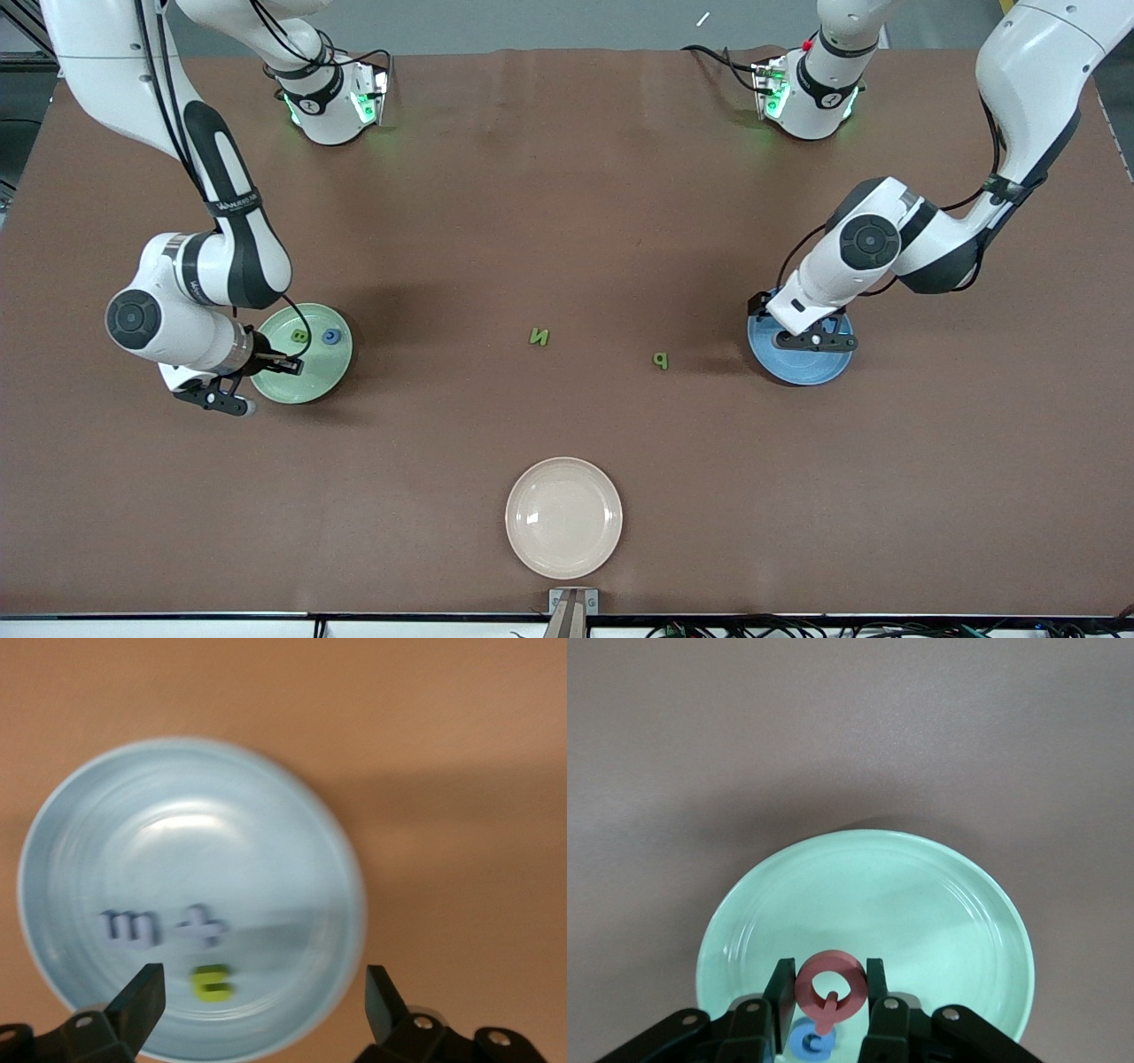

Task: Sort upper and lower case letters into plates
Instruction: 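Reach the green b with the left gripper while the right gripper places a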

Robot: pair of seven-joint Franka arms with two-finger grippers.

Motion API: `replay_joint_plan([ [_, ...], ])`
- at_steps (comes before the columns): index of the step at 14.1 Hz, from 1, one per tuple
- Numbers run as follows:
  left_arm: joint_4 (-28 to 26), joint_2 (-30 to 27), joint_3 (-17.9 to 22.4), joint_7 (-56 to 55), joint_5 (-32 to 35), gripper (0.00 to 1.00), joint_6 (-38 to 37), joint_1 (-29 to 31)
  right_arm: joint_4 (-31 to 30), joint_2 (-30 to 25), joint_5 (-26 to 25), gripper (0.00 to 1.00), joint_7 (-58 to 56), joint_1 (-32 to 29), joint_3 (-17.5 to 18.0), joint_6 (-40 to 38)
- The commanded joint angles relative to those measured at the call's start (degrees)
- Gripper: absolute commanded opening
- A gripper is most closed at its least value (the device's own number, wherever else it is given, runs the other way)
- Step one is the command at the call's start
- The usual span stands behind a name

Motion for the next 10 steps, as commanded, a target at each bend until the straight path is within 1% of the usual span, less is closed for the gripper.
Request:
replay_joint_plan([
  [1,7.5,2.1,0.7,-7.6,-2.8,0.99,-4.1,-9.4,-1.9,1.2,-1.1,0.0,-2.2,-2.3,1.1,3.9],
  [3,13.2,5.5,5.8,-12.8,-2.8,0.99,-5.0,-18.7,-4.1,2.2,-1.1,0.01,-2.2,-2.3,1.1,8.7],
  [5,18.6,8.3,12.2,-19.8,-2.8,0.99,-5.0,-28.3,-4.6,2.3,-1.1,0.02,-2.2,-2.3,1.1,8.9],
  [7,22.3,9.6,18.8,-22.1,-2.9,0.99,-4.8,-36.9,-4.9,2.2,-1.1,0.03,-2.3,-2.5,1.1,8.8],
  [8,23.3,10.2,21.1,-22.2,-2.9,0.99,-4.3,-39.2,-4.9,2.2,-1.1,0.07,-2.3,-2.7,1.1,8.7],
  [9,24.3,11.1,22.0,-22.2,-3.1,0.99,-4.0,-40.6,-5.0,2.2,-1.1,0.21,-2.4,-2.8,1.1,8.5],
  [10,25.2,12.1,22.0,-22.3,-3.3,0.99,-3.9,-40.9,-5.0,2.1,-1.1,0.65,-2.4,-3.1,1.1,8.0],
])
